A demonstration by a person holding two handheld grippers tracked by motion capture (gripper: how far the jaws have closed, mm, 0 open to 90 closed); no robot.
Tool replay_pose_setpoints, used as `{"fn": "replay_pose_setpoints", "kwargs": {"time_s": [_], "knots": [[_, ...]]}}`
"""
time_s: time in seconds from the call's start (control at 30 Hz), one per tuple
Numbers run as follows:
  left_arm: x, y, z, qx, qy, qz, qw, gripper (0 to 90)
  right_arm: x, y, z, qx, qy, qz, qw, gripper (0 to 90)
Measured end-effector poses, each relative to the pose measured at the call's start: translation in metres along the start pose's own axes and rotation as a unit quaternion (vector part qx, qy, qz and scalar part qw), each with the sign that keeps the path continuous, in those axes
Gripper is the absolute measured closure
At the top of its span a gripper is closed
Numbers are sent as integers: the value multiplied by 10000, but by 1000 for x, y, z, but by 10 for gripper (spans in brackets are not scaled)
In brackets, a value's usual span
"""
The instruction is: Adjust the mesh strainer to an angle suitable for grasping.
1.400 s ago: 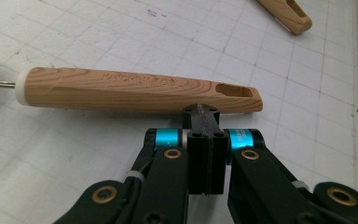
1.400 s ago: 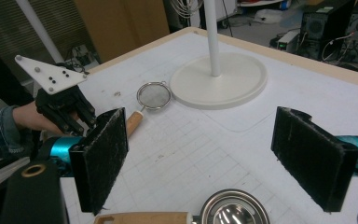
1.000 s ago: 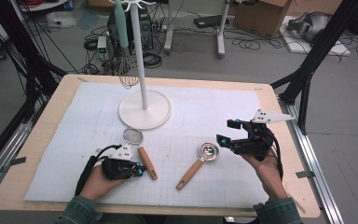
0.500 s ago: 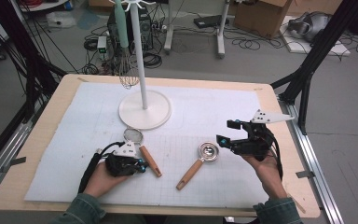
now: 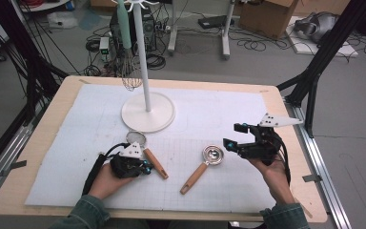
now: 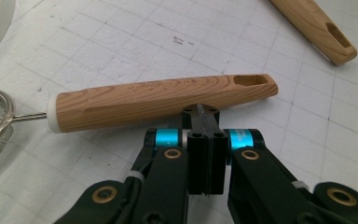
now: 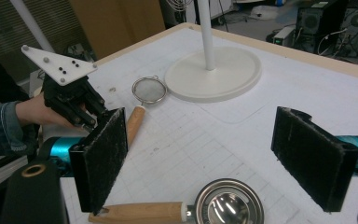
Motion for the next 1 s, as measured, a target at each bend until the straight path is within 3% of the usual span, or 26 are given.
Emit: {"fn": "replay_pose_setpoints", "kwargs": {"time_s": [0.27,0.53,0.77,1.0], "knots": [[2,2,-3,34,-4,57,10000,894,1,-2,1,-14,12,38,10000,177],[-2,21,0,-54,-39,-36,10000,894,1,-3,3,-24,14,46,10000,177],[-22,41,21,-342,-77,-192,9992,894,1,-7,5,-55,31,71,10000,176],[-44,46,43,-514,-146,-192,9984,894,2,-11,4,-80,61,105,9999,176]]}}
Point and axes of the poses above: each handheld gripper's, and its own axes: y roughly backward along the jaws, x roughly out of its underside, z roughly to its left, the point moved 10 cm from there along -y, roughly forward along the jaws, and after that the axes turned 7 degrees about x, right-handed, at the moved point
